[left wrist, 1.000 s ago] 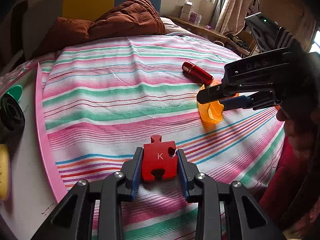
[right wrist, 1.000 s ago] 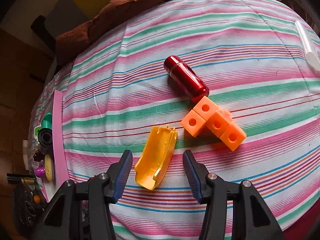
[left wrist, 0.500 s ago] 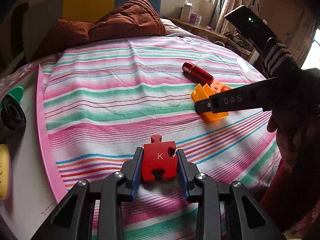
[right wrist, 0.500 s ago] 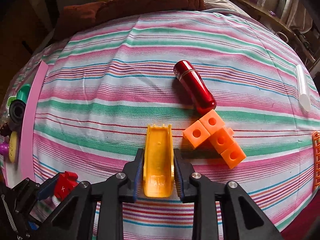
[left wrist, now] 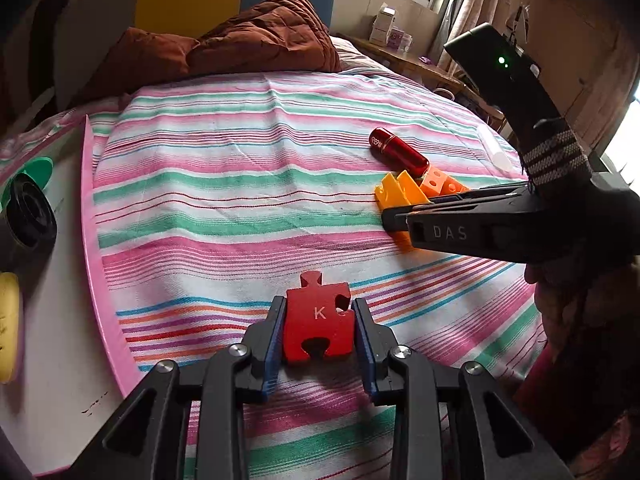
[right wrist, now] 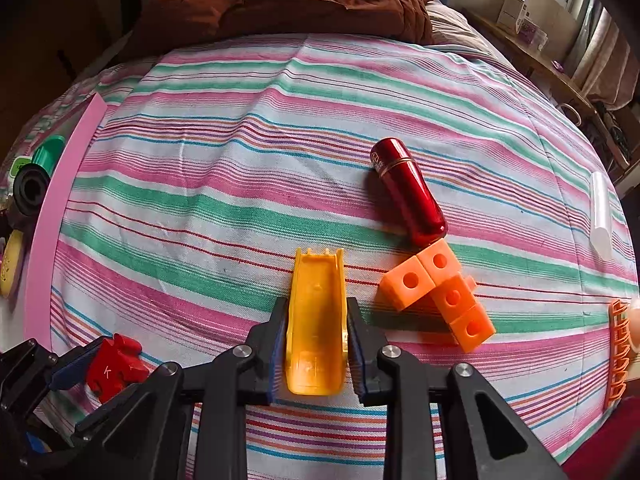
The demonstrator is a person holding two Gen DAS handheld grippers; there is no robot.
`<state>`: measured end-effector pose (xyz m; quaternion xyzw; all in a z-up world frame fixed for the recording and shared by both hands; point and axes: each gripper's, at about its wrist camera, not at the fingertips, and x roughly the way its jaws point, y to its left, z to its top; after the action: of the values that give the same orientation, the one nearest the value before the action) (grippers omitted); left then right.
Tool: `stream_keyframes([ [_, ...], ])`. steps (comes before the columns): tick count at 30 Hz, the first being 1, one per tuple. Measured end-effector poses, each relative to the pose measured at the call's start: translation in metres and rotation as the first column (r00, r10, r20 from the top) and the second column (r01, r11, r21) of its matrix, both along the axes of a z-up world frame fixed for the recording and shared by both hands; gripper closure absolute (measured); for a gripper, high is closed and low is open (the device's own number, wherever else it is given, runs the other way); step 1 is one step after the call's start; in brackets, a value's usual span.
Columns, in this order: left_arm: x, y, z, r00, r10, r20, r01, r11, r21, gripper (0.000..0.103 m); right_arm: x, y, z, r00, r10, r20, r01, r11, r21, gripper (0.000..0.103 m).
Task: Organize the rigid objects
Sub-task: 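Carry the red K piece into the tray and open the left gripper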
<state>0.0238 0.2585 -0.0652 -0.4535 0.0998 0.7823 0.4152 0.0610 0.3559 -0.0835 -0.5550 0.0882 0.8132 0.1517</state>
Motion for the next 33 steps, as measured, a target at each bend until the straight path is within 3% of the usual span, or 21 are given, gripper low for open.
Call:
stream_keyframes([
  [11,0.012,-0.033,0.049,1.0,0.007,0.023,-0.01,0.99,0.139,0.071,-0.001,-0.001,0.0,1.0,0.011,-0.007,-0.011,1.0,0.021,0.077],
  [17,0.005,-0.067,0.07,0.997,0.074,0.016,-0.076,0.982,0.175,0.071,0.004,-0.001,0.002,1.0,0.013,-0.01,-0.012,1.0,0.025,0.077],
  [21,-0.016,-0.098,0.071,0.985,0.173,0.023,-0.174,0.97,0.172,0.071,0.004,-0.002,0.002,1.0,0.015,-0.011,-0.014,0.999,0.029,0.077],
  [27,-0.063,-0.141,0.055,0.94,0.334,0.063,-0.34,0.932,0.13,0.071,0.002,-0.004,0.001,1.0,0.012,-0.012,-0.012,1.0,0.029,0.077],
  [33,-0.084,-0.147,0.043,0.921,0.369,0.121,-0.383,0.916,0.119,0.071,0.003,-0.004,0.001,1.0,0.006,-0.015,-0.005,1.0,0.024,0.076],
])
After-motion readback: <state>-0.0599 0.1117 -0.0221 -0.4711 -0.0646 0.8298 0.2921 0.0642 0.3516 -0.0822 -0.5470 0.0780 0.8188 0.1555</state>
